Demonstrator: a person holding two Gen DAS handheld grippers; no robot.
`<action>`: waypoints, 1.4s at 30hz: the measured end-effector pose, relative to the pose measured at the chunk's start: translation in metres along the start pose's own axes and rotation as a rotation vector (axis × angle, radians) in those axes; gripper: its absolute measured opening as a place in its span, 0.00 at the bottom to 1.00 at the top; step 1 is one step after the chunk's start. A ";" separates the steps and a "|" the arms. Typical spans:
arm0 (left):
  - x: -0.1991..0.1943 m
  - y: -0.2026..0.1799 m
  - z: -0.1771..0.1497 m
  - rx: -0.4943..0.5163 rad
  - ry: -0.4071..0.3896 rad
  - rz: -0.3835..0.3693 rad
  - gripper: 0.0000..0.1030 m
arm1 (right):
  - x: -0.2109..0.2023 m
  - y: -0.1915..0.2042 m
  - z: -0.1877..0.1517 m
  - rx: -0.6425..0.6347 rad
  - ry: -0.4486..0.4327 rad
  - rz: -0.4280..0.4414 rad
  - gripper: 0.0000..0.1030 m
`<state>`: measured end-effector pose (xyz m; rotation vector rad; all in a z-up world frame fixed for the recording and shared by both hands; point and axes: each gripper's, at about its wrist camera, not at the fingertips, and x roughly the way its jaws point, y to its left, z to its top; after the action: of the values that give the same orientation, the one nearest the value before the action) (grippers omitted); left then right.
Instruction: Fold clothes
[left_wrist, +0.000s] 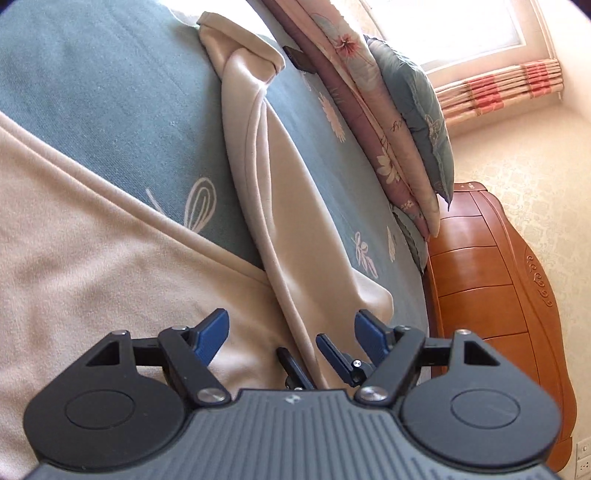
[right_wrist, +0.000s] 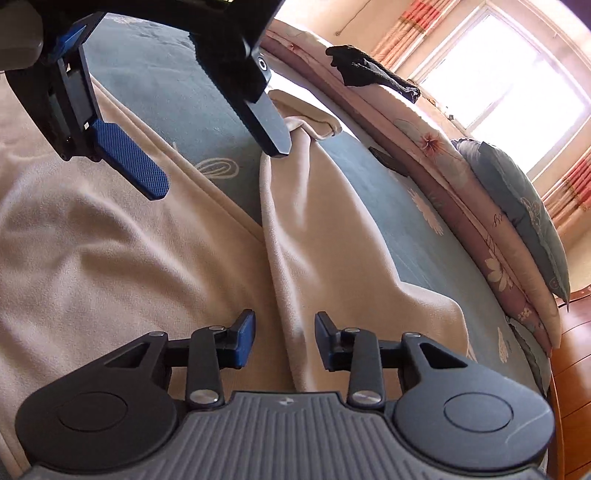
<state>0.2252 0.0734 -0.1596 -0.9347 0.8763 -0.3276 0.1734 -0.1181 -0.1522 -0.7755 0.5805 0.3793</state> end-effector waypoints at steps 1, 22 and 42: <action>0.004 -0.002 0.001 0.009 0.006 0.006 0.72 | 0.001 0.000 0.001 -0.003 0.008 -0.013 0.35; 0.101 -0.013 0.029 -0.166 0.041 -0.053 0.72 | -0.047 -0.033 0.005 0.163 -0.092 0.020 0.05; 0.061 -0.078 0.027 0.194 -0.143 -0.010 0.01 | -0.128 -0.101 -0.062 0.565 -0.182 0.060 0.12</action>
<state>0.2930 0.0078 -0.1195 -0.7731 0.6955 -0.3439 0.1048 -0.2451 -0.0545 -0.1790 0.5056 0.3149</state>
